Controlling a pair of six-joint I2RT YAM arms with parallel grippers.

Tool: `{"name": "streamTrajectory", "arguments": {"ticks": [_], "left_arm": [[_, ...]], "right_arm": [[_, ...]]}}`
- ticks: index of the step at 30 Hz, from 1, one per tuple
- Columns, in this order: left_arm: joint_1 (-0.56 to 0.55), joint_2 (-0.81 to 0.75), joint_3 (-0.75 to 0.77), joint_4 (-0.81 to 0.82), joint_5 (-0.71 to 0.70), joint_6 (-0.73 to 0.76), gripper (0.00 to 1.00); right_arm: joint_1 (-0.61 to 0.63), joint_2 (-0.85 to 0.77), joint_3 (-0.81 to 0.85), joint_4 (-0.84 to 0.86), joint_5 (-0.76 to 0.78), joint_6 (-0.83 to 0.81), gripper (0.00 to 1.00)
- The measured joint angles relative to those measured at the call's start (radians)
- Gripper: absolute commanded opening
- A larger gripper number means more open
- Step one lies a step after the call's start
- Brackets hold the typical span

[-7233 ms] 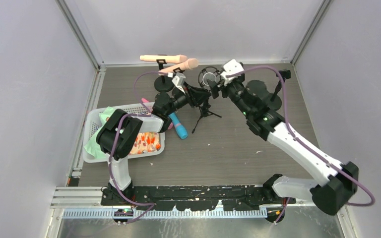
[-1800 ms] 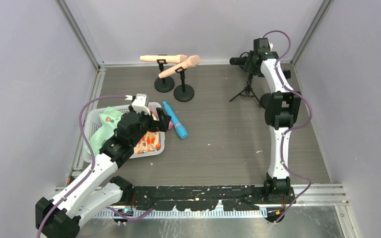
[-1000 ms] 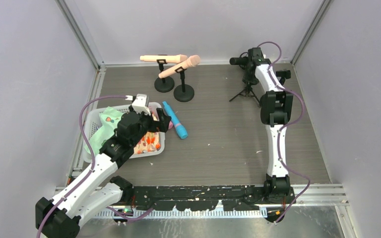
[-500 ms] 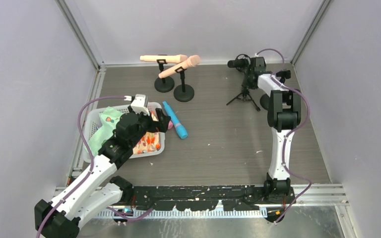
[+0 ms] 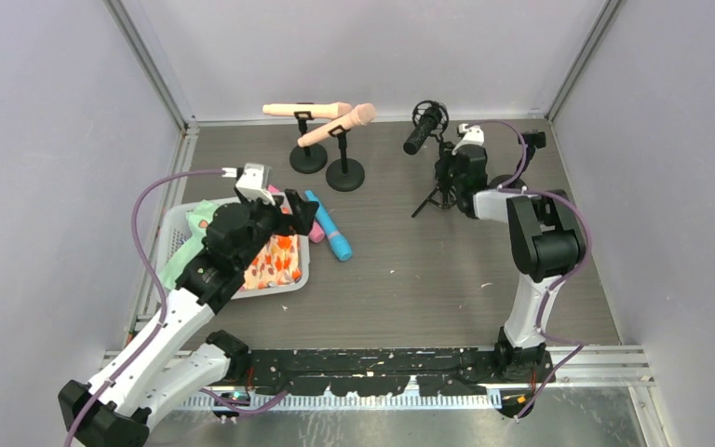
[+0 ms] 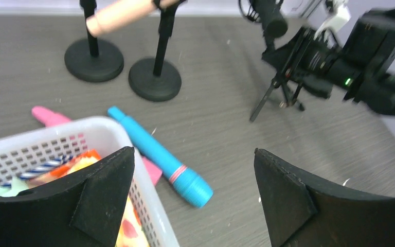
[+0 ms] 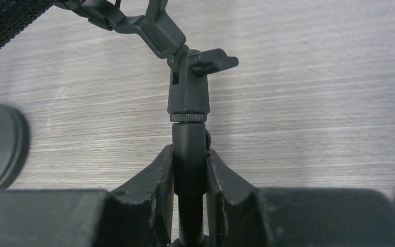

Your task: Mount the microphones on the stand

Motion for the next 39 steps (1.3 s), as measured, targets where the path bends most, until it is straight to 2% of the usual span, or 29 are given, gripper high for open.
{"name": "streamTrajectory", "arguments": {"ticks": [8, 15, 17, 22, 29, 35, 39], "left_arm": [[0.0, 0.012, 0.209, 0.01, 0.006, -0.005, 0.86], [0.0, 0.12, 0.402, 0.047, 0.073, -0.015, 0.86], [0.0, 0.176, 0.451, 0.045, 0.101, -0.027, 0.84], [0.0, 0.315, 0.555, 0.023, 0.126, -0.11, 0.7], [-0.019, 0.454, 0.653, 0.0, 0.119, -0.341, 0.7], [-0.123, 0.495, 0.667, -0.023, 0.0, -0.52, 0.73], [-0.154, 0.522, 0.721, -0.064, -0.048, -0.631, 0.72]], "right_arm": [[0.093, -0.042, -0.238, 0.519, 0.041, -0.086, 0.01], [0.182, -0.043, -0.363, 0.789, 0.063, -0.158, 0.01], [0.208, -0.053, -0.388, 0.82, 0.073, -0.185, 0.01], [0.269, -0.153, -0.456, 0.829, 0.104, -0.26, 0.01], [0.328, -0.25, -0.487, 0.867, 0.142, -0.347, 0.01], [0.352, -0.256, -0.493, 0.872, 0.171, -0.411, 0.01], [0.359, -0.277, -0.494, 0.863, 0.183, -0.432, 0.01]]}}
